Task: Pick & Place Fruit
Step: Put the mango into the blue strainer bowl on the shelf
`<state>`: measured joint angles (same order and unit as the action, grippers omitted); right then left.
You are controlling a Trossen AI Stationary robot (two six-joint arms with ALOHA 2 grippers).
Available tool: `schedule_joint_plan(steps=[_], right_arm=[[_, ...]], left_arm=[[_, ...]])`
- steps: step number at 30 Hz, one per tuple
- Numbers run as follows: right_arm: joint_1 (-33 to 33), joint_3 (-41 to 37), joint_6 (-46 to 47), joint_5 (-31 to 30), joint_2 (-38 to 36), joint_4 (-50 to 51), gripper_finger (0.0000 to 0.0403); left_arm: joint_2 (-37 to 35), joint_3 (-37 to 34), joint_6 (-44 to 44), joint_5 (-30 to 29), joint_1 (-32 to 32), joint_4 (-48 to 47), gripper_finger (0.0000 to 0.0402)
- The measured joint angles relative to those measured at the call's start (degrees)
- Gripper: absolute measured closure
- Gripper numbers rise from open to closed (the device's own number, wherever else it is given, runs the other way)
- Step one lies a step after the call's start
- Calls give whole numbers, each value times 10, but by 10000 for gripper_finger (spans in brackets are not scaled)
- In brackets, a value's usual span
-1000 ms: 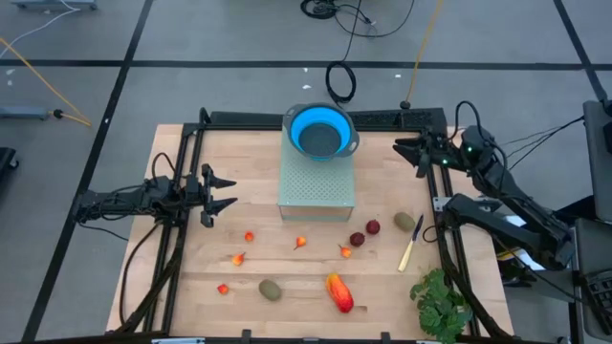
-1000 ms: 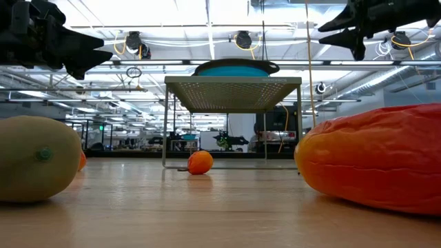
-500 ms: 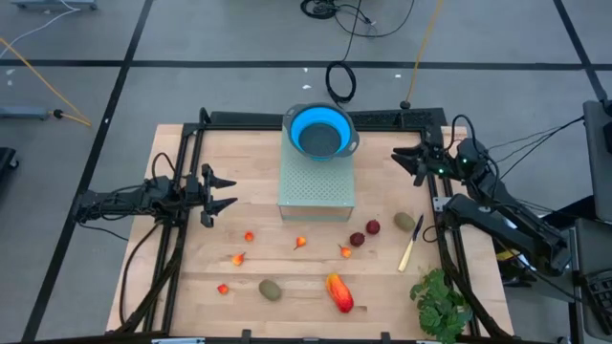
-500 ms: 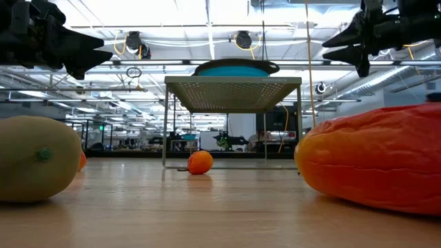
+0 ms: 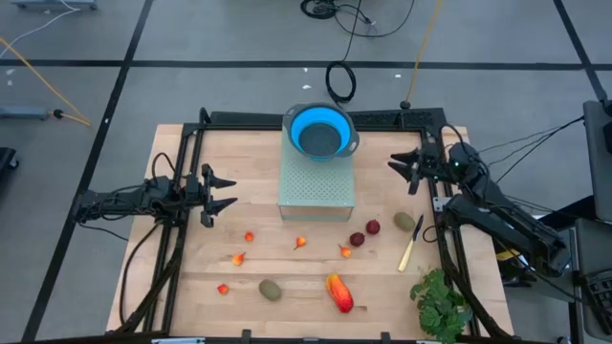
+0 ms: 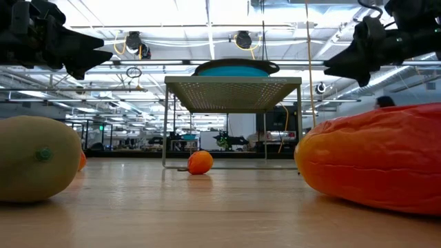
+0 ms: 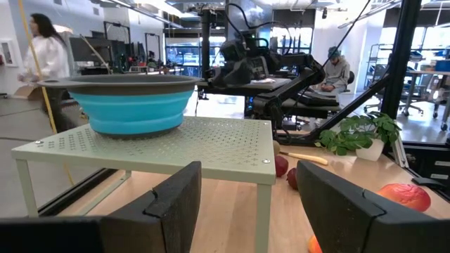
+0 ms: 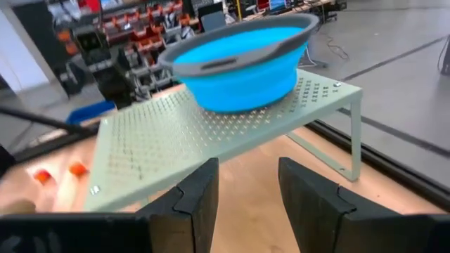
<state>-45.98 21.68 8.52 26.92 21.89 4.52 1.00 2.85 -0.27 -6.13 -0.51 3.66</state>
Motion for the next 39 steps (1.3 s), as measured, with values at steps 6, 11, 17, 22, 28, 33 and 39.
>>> schedule_joint_plan(steps=[6, 11, 17, 22, 28, 33, 39], right_arm=[[1, -5, -22, 37, 0, 0, 261], [30, -5, -34, 80, 0, 0, 261], [97, -5, -103, 93, 0, -1, 261], [154, -5, -99, 92, 0, -1, 261], [216, -5, -96, 81, 5, -2, 261], [271, -5, -88, 46, 26, -22, 261], [336, -5, -73, 38, 76, -91, 261]], left_arm=[[0, 0, 0, 0, 0, 0, 167], [0, 0, 0, 0, 0, 0, 167], [0, 0, 0, 0, 0, 0, 167], [0, 0, 0, 0, 0, 0, 167], [0, 0, 0, 0, 0, 0, 167], [0, 0, 0, 0, 0, 0, 167], [0, 0, 0, 0, 0, 0, 167]])
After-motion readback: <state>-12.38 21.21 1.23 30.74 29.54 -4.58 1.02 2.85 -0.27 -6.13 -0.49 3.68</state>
